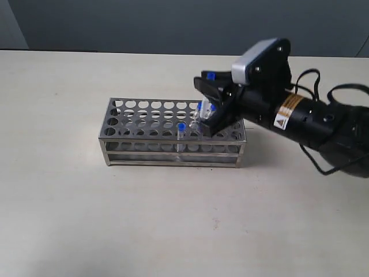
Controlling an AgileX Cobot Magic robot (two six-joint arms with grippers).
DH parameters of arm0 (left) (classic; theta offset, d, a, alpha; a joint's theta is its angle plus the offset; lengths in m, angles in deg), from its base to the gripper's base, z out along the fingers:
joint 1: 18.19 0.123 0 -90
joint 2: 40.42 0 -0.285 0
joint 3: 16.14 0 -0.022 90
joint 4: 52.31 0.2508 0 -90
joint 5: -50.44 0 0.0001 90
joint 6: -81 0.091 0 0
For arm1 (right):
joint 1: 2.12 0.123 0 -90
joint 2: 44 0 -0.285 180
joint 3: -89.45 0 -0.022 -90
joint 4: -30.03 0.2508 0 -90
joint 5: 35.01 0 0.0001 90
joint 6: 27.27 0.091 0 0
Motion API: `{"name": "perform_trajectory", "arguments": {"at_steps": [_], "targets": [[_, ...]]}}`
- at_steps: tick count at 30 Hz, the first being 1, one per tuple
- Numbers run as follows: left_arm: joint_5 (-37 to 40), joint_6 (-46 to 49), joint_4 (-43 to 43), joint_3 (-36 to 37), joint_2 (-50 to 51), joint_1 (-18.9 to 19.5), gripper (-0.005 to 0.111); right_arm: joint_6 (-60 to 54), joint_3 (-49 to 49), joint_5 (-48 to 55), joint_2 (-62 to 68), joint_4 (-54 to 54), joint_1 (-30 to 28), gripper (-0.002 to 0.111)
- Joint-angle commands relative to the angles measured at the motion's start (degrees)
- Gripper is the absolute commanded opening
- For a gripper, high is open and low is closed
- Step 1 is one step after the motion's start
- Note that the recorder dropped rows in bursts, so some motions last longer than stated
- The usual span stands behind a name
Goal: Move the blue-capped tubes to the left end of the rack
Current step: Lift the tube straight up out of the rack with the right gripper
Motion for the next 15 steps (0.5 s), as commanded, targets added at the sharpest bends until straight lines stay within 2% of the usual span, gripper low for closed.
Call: {"name": "perform_trajectory", "arguments": {"at_steps": [1,8,15], "targets": [[-0.06,-0.03,0.12,-0.18,-0.30,-0.31,0.001,2.21,6.75,7.52,-3.85,-5.57,0.02,0.000],[-0.06,-0.03,0.12,-0.18,-0.30,-0.31,0.001,17.38,19.87,12.06,0.12,-18.40,0.27,0.000],[-0.06,-0.03,0.12,-0.18,-0.30,-0.31,0.001,24.76,31.88,12.82,11.87,-26.18,6.16,0.000]]}}
